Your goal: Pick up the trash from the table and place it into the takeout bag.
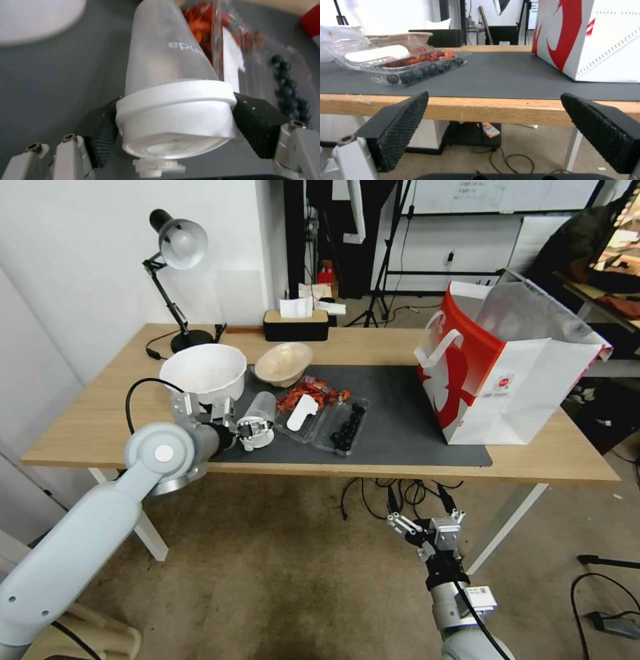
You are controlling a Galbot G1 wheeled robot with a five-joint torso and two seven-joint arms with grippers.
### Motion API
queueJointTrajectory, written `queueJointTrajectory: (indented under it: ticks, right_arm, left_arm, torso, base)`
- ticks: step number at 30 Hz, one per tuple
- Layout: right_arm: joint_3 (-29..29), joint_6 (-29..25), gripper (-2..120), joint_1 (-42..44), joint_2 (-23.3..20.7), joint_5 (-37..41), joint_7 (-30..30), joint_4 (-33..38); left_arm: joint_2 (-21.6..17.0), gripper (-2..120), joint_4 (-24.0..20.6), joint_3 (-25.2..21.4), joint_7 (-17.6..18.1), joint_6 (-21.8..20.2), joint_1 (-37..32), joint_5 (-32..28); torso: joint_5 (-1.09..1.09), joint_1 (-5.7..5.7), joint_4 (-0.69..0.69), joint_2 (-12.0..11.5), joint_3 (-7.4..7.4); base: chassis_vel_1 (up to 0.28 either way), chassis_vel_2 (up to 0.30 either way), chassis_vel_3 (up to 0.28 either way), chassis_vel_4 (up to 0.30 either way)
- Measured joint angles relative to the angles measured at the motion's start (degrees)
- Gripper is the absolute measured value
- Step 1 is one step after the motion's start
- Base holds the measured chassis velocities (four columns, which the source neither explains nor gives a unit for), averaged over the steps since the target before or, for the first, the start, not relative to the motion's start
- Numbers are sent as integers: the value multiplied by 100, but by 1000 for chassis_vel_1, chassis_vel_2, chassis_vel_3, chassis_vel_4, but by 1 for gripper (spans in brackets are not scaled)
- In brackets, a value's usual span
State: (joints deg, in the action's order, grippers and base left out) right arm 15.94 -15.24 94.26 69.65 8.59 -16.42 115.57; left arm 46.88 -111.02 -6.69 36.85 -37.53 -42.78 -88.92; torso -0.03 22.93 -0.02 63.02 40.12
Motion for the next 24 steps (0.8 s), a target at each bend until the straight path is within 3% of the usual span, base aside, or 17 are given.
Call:
queueJointTrajectory:
  ticks: [12, 18, 19, 22, 24]
  right_arm:
    - [-36, 10, 100, -41, 13, 3, -2, -30]
    - [-32, 11, 100, -46, 7, 3, -5, -31]
    - [-32, 11, 100, -46, 7, 3, -5, -31]
    - [-29, 25, 100, -48, 28, -2, -7, -11]
    - [-27, 27, 100, -48, 35, -3, -8, -4]
  left_arm:
    - [-293, 74, -388, -161, -508, 554, -2, 931]
    - [-528, 74, -584, -161, -1350, 1203, 346, 1537]
    - [-528, 74, -584, -161, -1350, 1203, 346, 1537]
    - [-552, 74, -608, 197, -1938, 1390, 1253, 1507]
    - [-535, 74, -578, 293, -2010, 1396, 1441, 1457]
  torso:
    - [3, 0, 3, 0, -1]
    - [2, -1, 4, 0, -2]
    - [2, -1, 4, 0, -2]
    - [3, -2, 3, 0, -2]
    - [4, -2, 4, 0, -2]
  base:
    - [0, 0, 0, 0]
    - [0, 0, 0, 0]
    - [0, 0, 0, 0]
    - [0, 0, 0, 0]
    - [0, 0, 0, 0]
